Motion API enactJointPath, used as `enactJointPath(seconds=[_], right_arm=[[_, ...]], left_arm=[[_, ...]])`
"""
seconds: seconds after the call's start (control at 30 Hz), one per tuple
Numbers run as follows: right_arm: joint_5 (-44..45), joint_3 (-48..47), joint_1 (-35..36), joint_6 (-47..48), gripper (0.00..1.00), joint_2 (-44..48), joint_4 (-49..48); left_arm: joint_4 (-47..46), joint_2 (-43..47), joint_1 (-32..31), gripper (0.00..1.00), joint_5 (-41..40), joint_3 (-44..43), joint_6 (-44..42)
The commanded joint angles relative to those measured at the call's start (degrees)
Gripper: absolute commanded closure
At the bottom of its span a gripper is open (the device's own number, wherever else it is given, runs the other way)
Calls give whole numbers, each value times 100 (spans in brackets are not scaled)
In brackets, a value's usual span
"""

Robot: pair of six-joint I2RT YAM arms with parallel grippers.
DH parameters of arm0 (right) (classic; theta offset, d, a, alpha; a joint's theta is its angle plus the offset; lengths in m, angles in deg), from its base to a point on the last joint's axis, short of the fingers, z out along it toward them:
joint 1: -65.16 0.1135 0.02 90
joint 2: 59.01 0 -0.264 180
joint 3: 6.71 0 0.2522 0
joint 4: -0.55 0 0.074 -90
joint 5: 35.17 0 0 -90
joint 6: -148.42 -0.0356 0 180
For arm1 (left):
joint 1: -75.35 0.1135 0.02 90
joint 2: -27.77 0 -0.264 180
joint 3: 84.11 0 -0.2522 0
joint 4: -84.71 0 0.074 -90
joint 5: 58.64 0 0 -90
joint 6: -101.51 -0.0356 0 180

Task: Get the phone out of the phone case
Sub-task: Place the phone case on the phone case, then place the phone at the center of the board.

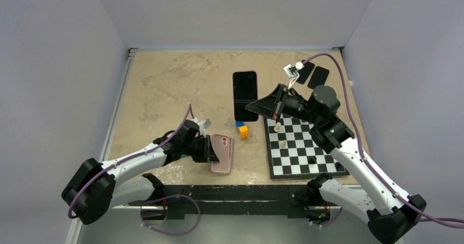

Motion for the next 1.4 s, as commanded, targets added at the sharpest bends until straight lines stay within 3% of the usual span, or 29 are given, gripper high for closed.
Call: enactJointPath(seconds=[0.0, 0.1, 0.17, 0.23, 0.5, 0.63, 0.8, 1.03, 1.17, 1.37], right_arm=[[98, -32, -3, -67, 100, 117, -435], [89, -23, -7, -67, 100, 121, -436], [89, -14, -2, -61, 100, 113, -436], [89, 3, -8, -58, 100, 101, -428], [95, 95, -6, -65, 100, 35, -474], [447, 167, -18, -92, 100, 28, -362], [1443, 400, -380, -249, 100, -134, 141], [2273, 418, -1549, -646, 100, -1636, -93], [2763, -390, -1870, -577, 100, -3021, -143], [2676, -2823, -2339, 131, 100, -5352, 750]], left_arm=[[186, 96, -29, 64, 48, -193, -141], [503, 156, -30, 58, -78, -421, -307], [669, 181, -32, 41, -139, -534, -399], [800, 183, -33, 30, -173, -623, -468], [1092, 330, -33, 1, -256, -759, -488], [1369, 668, -34, 0, -502, -885, -531], [1269, 1724, -32, 0, -864, -790, -502], [1002, 2647, -33, 0, -1080, -611, -383], [635, 2814, -31, 0, -1100, -533, -291], [497, 2876, -34, 0, -892, -709, -262]])
